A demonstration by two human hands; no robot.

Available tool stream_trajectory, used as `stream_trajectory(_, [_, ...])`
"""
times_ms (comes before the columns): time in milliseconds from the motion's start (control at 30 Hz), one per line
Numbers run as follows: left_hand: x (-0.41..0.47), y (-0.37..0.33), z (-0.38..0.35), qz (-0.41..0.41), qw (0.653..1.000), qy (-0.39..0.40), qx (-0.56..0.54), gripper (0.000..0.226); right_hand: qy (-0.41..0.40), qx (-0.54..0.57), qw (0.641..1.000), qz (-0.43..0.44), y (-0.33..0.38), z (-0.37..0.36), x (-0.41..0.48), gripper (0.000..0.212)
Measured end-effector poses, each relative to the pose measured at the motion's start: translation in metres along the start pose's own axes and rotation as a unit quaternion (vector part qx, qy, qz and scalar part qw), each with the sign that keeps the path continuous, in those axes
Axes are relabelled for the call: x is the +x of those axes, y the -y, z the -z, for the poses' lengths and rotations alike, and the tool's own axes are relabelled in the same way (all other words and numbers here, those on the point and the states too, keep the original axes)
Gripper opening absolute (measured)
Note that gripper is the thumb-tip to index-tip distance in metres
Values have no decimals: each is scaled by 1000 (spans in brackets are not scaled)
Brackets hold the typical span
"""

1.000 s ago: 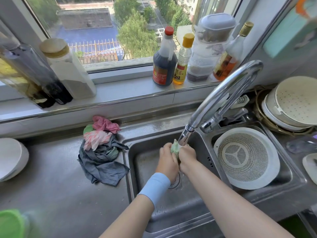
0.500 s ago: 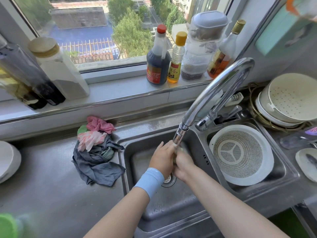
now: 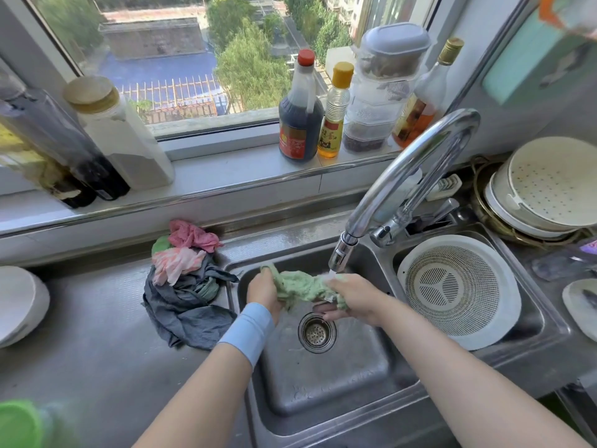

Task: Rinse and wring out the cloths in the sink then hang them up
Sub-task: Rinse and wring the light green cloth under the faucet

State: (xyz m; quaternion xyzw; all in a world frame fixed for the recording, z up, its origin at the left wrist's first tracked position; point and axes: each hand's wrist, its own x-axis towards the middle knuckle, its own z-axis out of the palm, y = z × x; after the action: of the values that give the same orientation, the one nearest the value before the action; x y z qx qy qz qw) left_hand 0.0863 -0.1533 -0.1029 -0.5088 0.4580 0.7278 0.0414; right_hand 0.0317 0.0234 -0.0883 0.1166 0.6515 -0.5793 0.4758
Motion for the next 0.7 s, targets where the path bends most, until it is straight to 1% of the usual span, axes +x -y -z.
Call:
stream_trajectory(33, [0,-2,5,30,999,23,-33,31,11,39,999,2,-3,9,-1,18])
stream_trajectory(100, [-2,-2,9,45,997,68,-14,32,-2,90,996,8,-5,16,-3,16])
stream_trajectory(133, [-5,-1,8,46,995,89,-10,29,-23,91,995,13,-5,14,-3,14])
stream_trajectory(200, [-15,3,1,43,989,136,-29,15,-77,71,994,20,-4,3,-3,12])
stream_trajectory(233, [-18,5,-3,42,986,158,-35,16,-103,61,993,27,-2,-4,-2,17])
stream_trajectory(300, [-25,11,-10,53,978,199,-21,37,-142,46,988,45,5,-19,-1,29])
stream_trajectory(333, [-29,13,-14,56,977,207,4,46,-158,47,985,53,8,-26,-2,31])
stream_trajectory(367, [-32,14,-17,48,977,206,38,52,-171,52,982,60,11,-32,-1,32])
stream_trajectory(400, [-34,13,-19,26,978,187,89,53,-176,61,981,60,12,-36,0,32])
stream_trajectory(467, [-35,9,-18,-28,979,114,168,47,-161,72,983,48,12,-40,0,30])
stream_trajectory(500, [-34,6,-17,-50,979,103,167,45,-145,76,986,42,12,-39,0,29])
stream_trajectory(533, [-34,4,-14,-64,977,125,159,47,-121,93,987,42,13,-37,0,27])
stream_trajectory(567, [-34,2,-11,-75,969,172,159,51,-86,128,987,48,13,-34,1,27])
stream_trajectory(600, [-32,1,-8,-85,953,228,184,55,-43,169,983,57,13,-31,1,27])
stream_trajectory(633, [-31,1,-5,-95,927,277,233,59,-5,197,978,65,13,-26,1,26])
stream_trajectory(667, [-31,2,-4,-105,898,311,294,61,29,211,974,74,12,-22,1,22])
stream_trajectory(700, [-29,4,-2,-118,872,321,350,61,58,210,972,83,11,-17,2,19])
